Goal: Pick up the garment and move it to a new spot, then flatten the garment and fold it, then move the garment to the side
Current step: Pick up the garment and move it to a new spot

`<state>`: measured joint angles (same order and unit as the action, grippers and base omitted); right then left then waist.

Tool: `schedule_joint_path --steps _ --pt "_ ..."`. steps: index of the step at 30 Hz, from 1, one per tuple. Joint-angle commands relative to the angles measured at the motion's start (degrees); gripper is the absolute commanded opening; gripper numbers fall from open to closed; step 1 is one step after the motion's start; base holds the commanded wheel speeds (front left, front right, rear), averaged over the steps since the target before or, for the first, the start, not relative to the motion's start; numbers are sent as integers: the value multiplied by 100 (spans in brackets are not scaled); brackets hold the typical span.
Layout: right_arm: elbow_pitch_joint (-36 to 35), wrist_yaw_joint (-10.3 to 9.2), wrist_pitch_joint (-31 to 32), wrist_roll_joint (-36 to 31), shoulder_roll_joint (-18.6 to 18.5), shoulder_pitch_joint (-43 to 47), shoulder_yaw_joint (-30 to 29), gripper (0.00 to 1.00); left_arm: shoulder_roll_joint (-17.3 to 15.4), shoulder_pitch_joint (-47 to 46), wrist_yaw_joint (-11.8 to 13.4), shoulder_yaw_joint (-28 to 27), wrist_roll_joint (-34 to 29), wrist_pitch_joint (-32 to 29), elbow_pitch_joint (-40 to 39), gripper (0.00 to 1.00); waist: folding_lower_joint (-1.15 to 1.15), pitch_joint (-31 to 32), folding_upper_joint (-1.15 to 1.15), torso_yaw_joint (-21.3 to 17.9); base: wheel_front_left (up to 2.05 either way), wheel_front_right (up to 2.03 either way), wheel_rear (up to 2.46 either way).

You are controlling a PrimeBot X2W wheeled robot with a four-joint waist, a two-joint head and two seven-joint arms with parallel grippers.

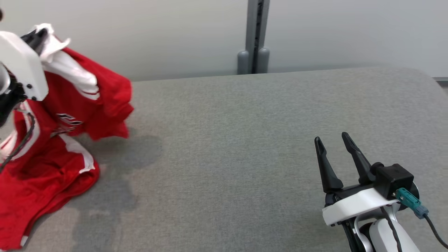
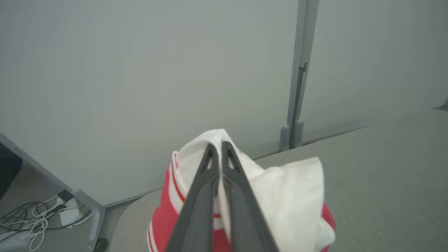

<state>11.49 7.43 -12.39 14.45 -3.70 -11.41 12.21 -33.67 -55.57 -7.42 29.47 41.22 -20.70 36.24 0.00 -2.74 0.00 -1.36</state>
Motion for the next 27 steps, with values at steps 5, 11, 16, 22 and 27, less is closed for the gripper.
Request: schedule_joint_path --steps 5,11,16,22,27 --pt "-52 11 -49 22 -16 112 -121 100 179 230 154 9 147 -45 -933 0 0 227 0 -421 0 0 0" --pt "-108 11 -53 37 1 140 -186 100 541 902 640 -46 334 263 -2013 0 0 157 0 -768 0 0 0" --pt "-164 11 -47 6 6 87 -193 100 866 1597 945 92 368 531 -2623 0 0 32 0 -963 0 0 0" --pt "-192 11 -62 -30 -9 84 -217 100 1255 2515 1160 439 235 1026 -2661 0 0 -102 0 -1035 0 0 0" --pt "-189 11 -56 -30 -32 76 -233 100 1669 3020 1090 862 15 1588 -1897 0 0 -158 0 -1029 0 0 0"
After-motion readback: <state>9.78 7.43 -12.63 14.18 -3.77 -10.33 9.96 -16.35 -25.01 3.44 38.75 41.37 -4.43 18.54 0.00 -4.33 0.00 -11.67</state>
